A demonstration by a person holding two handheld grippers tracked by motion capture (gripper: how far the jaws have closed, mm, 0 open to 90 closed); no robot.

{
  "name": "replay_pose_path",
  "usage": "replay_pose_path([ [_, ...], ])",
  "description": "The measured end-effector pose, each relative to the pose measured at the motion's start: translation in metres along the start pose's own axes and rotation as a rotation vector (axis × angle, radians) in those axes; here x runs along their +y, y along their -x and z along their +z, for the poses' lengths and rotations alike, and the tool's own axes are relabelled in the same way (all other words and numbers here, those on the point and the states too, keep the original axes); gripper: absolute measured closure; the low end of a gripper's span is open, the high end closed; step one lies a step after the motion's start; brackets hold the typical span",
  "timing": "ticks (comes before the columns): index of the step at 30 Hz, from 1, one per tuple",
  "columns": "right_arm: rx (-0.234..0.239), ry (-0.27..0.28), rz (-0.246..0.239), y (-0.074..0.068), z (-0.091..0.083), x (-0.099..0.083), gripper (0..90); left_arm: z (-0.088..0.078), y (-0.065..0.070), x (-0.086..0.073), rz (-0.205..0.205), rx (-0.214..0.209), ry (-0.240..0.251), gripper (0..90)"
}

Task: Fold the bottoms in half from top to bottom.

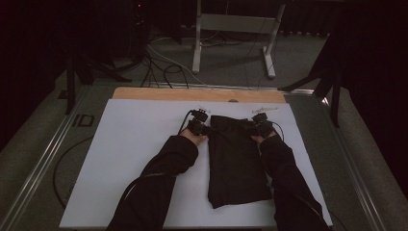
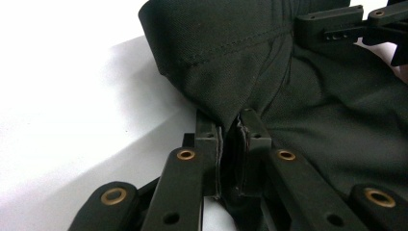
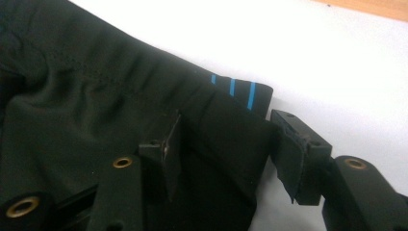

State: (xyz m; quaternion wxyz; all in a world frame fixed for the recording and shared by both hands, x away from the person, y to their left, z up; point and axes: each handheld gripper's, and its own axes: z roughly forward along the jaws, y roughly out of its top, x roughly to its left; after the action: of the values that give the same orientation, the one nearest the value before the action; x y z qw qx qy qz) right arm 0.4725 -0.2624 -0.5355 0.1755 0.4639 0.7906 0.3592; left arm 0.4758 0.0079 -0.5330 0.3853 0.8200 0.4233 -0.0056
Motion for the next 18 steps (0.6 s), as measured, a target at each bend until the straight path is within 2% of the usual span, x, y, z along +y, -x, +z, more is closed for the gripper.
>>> replay_pose_path([
  [4, 0.018, -0.030, 0.013, 0.000, -0.003, 0.002, 66.3, 0.000, 0.000, 0.000, 0.004, 0.002, 0.001, 82.9],
  [5, 0.026, -0.030, 0.017, 0.001, -0.004, 0.002, 75.4, 0.000, 0.000, 0.000, 0.004, 0.002, 0.001, 82.9],
  [7, 0.033, -0.030, 0.020, 0.002, -0.006, 0.001, 78.1, -0.001, 0.000, 0.000, 0.017, 0.004, -0.002, 83.2],
  [13, 0.031, -0.036, 0.013, 0.002, -0.008, 0.003, 80.5, -0.002, 0.001, 0.000, 0.008, 0.003, 0.008, 84.1],
  [14, 0.024, -0.021, 0.016, 0.000, -0.010, 0.004, 81.0, -0.005, 0.003, 0.001, 0.005, 0.008, 0.030, 84.6],
  [18, 0.027, -0.008, 0.012, -0.001, -0.015, 0.007, 81.1, -0.008, 0.005, 0.003, 0.015, 0.008, 0.036, 84.7],
])
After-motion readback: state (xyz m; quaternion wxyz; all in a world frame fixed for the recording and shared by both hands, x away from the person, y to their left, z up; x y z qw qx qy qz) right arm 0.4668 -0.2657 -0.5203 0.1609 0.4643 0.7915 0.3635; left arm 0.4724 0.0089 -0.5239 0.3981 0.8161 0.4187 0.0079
